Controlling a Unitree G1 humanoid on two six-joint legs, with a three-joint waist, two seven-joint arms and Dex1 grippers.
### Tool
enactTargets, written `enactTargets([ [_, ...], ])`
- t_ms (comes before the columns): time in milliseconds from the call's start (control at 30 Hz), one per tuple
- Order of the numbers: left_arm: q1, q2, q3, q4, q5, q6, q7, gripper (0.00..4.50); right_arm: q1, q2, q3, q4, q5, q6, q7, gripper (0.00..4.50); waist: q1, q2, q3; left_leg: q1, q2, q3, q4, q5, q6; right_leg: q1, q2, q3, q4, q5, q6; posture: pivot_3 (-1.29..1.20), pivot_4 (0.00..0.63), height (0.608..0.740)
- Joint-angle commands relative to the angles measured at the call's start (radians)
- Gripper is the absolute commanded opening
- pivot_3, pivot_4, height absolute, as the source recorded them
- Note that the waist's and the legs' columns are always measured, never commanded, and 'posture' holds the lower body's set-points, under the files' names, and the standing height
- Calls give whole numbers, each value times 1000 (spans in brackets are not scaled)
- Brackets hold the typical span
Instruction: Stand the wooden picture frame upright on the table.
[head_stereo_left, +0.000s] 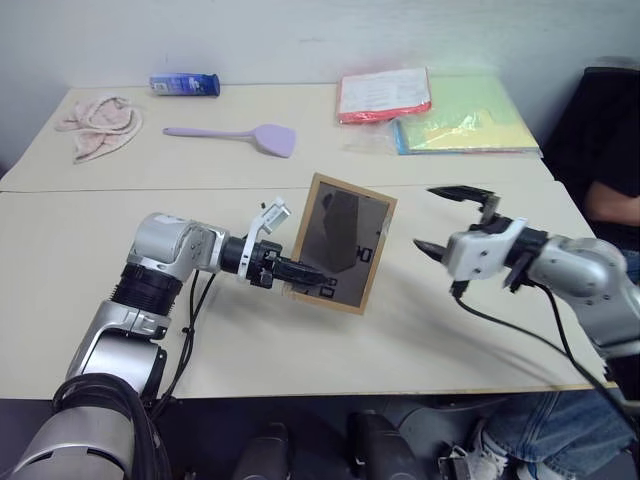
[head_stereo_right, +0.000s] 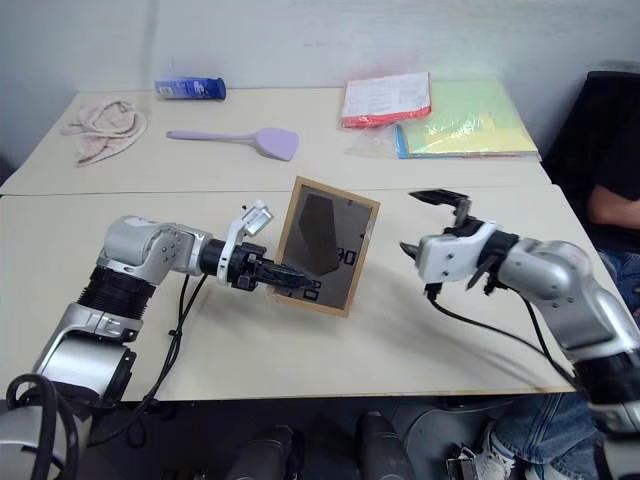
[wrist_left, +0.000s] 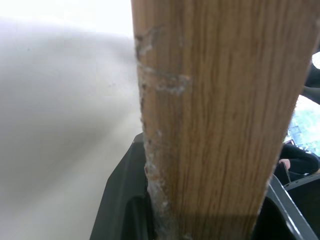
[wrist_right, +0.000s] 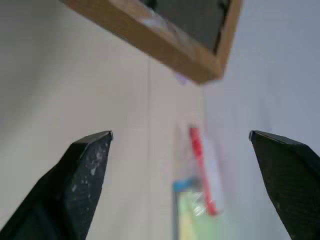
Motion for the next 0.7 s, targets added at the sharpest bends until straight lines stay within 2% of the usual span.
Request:
enactTargets([
  [33, -43, -2, 34, -26, -38, 21, -23, 1254, -118, 36, 50, 124, -324, -238, -331, 4320, -9, 0, 0, 0, 0, 0, 0, 0, 0, -1, 0, 0, 0, 0, 0, 0, 150, 740],
  [100, -49, -3, 37, -25, -45, 35, -27, 1254, -171, 66, 75, 175, -422, -273, -455, 3858, -14, 0, 0, 0, 0, -1, 0, 1, -1, -1, 0, 0, 1, 0, 0, 0, 150, 740],
  [200, -51, -1, 37, -29, -48, 42, -28, 1254, -227, 92, 110, 206, -561, -301, -639, 2814, -16, 0, 0, 0, 0, -1, 0, 1, -1, -1, 1, 0, 2, 0, 0, 0, 150, 740],
  [300, -51, 1, 38, -30, -49, 47, -29, 1254, -250, 93, 126, 218, -632, -313, -756, 1838, -17, 0, 0, 0, 0, -1, 0, 1, -2, -1, 1, -1, 2, 0, 0, 0, 150, 740],
  [400, -55, 2, 52, -17, -48, 51, -21, 1254, -258, 81, 138, 229, -651, -341, -813, 1561, -17, 0, 0, 0, 0, -1, 0, 1, -2, 0, 1, -1, 2, 0, 0, 0, 150, 740],
  [500, -43, 15, 67, -20, -40, 18, -18, 1254, -262, 74, 144, 248, -637, -363, -813, 1488, -18, 0, 0, 0, 0, -1, 0, 1, -2, 0, 1, -1, 2, 0, 0, 0, 150, 740],
  [567, -41, 22, 92, -14, -48, 29, -6, 1993, -263, 71, 145, 258, -624, -381, -815, 1488, -21, 0, 0, 0, 0, -1, 0, 1, -2, 0, 1, -1, 3, 0, 0, 0, 150, 740],
  [700, -25, 82, 135, -38, -64, 49, 5, 3196, -277, 79, 142, 283, -591, -408, -803, 1250, -30, 0, 0, 0, 0, -1, -1, 1, -2, 0, 1, -1, 3, 0, 0, 0, 150, 740],
])
